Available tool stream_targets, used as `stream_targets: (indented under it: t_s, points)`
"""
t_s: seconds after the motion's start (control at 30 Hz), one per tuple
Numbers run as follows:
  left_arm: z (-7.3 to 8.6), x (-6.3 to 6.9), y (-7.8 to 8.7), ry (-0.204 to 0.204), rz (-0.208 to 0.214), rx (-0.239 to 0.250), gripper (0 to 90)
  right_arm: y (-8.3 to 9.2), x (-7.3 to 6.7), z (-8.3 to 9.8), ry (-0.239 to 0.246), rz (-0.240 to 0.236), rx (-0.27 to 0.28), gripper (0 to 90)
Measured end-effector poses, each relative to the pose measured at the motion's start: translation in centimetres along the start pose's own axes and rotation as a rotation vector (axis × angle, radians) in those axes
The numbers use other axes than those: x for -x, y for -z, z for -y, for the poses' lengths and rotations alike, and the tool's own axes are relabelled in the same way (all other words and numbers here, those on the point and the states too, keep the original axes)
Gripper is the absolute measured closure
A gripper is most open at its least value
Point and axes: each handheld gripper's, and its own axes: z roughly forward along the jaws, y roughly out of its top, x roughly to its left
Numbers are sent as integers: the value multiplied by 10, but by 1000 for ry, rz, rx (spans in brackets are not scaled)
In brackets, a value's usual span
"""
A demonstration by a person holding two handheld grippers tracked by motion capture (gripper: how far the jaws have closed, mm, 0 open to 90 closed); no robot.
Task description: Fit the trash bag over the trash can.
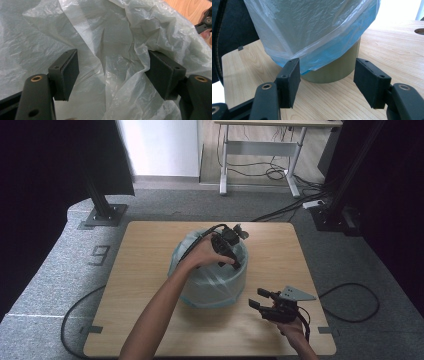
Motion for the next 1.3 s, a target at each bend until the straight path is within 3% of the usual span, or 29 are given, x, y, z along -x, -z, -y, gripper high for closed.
stream_targets:
  t_s: [0.23,0.33,0.47,0.73,0.93,1.13,1.23,1.3]
  points:
    - [22,-1,46,-1,5,164,280,0,1,0,-1,2,2,368]
    - [41,-6,64,20,-21,180,280,-1,0,0,2,2,-1,369]
    - [64,-15,73,54,-44,181,279,-1,0,0,5,2,-3,369]
    - [91,-28,68,88,-45,159,278,-3,0,1,3,5,-8,369]
    - [83,-26,53,69,-55,97,279,-4,0,2,4,7,-14,369]
    - [75,-24,37,58,-79,5,278,-2,1,2,1,9,-13,369]
    - [76,-23,37,57,-77,23,277,-1,2,2,2,11,-8,369]
    - [80,-23,42,61,-66,73,277,-1,2,2,2,12,-7,369]
